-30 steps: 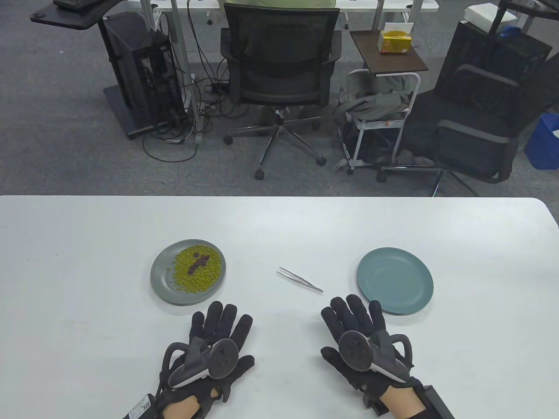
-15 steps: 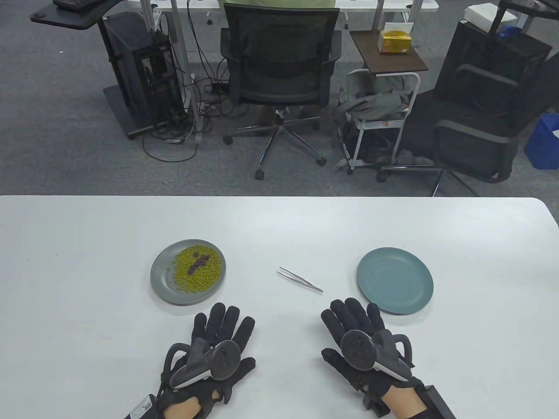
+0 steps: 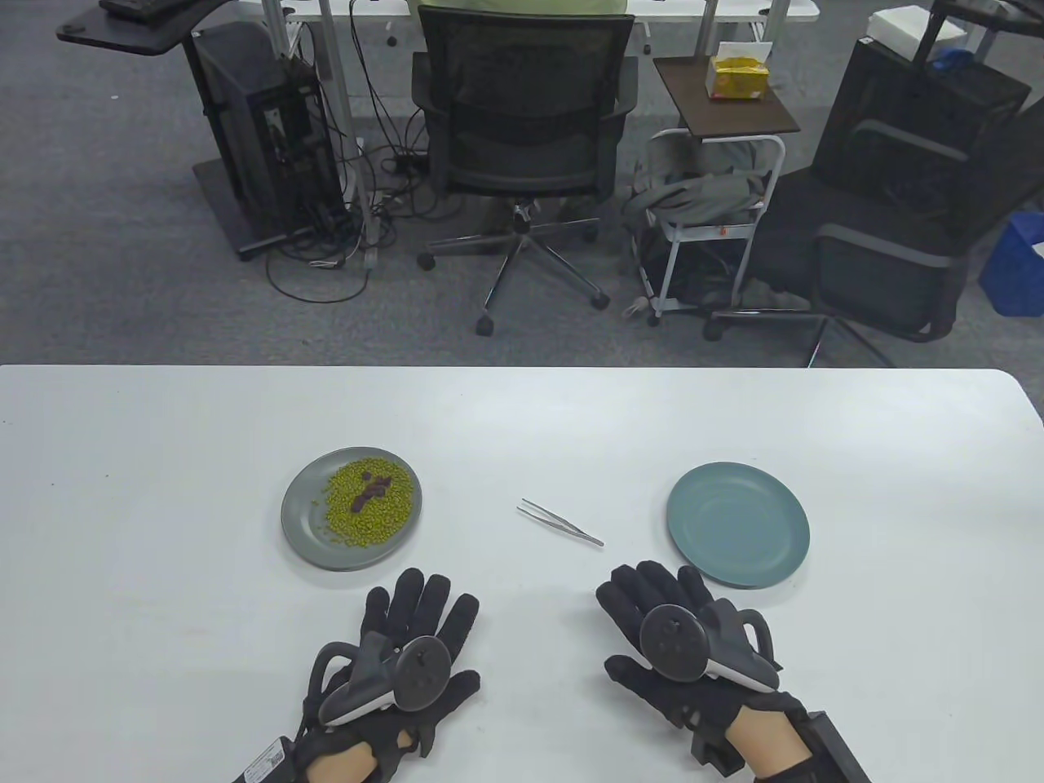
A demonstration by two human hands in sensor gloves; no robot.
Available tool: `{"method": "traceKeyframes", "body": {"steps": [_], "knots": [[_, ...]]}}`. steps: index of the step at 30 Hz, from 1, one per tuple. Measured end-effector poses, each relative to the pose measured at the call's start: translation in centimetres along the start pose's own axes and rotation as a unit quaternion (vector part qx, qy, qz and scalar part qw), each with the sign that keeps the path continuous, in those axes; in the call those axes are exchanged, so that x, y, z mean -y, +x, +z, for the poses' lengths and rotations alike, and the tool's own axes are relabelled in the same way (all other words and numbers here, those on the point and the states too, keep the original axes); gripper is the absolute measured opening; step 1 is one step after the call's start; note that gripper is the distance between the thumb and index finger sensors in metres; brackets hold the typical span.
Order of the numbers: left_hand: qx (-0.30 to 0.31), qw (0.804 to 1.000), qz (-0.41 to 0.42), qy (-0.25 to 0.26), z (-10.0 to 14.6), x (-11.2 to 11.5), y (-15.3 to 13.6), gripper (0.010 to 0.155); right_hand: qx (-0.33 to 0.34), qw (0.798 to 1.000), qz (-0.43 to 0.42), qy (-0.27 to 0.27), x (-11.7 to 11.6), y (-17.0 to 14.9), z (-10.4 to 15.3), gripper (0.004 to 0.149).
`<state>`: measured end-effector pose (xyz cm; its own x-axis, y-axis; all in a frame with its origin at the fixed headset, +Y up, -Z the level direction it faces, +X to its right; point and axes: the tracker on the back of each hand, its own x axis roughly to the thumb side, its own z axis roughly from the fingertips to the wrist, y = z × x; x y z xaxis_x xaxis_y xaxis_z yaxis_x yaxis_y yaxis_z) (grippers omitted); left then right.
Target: Pick cranberries with tweezers into plate
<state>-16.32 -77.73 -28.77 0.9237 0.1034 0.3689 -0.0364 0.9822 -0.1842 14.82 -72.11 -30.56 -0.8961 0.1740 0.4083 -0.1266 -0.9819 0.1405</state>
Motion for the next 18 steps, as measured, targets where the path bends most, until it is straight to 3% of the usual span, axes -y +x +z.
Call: {"method": "traceKeyframes", "body": {"steps": [4,10,14,18], "knots": [[0.001,1.000,0.000,-0.002,0.0,0.1,0.0,0.085,-0.002,0.999,0.038,-0.006,2.7,0.6,-1.5,0.076],[0.003,1.000,-0.001,-0.002,0.1,0.1,0.2,0.084,-0.045,0.998,0.042,-0.008,5.2,0.8,-6.8,0.070],[0.006,1.000,-0.005,0.000,0.1,0.1,0.4,0.084,-0.094,0.994,0.049,0.006,4.3,0.3,-11.5,0.072],[0.007,1.000,-0.005,-0.005,0.0,0.2,0.4,0.084,-0.151,0.987,0.050,0.035,1.2,-0.1,-16.2,0.074]]}}
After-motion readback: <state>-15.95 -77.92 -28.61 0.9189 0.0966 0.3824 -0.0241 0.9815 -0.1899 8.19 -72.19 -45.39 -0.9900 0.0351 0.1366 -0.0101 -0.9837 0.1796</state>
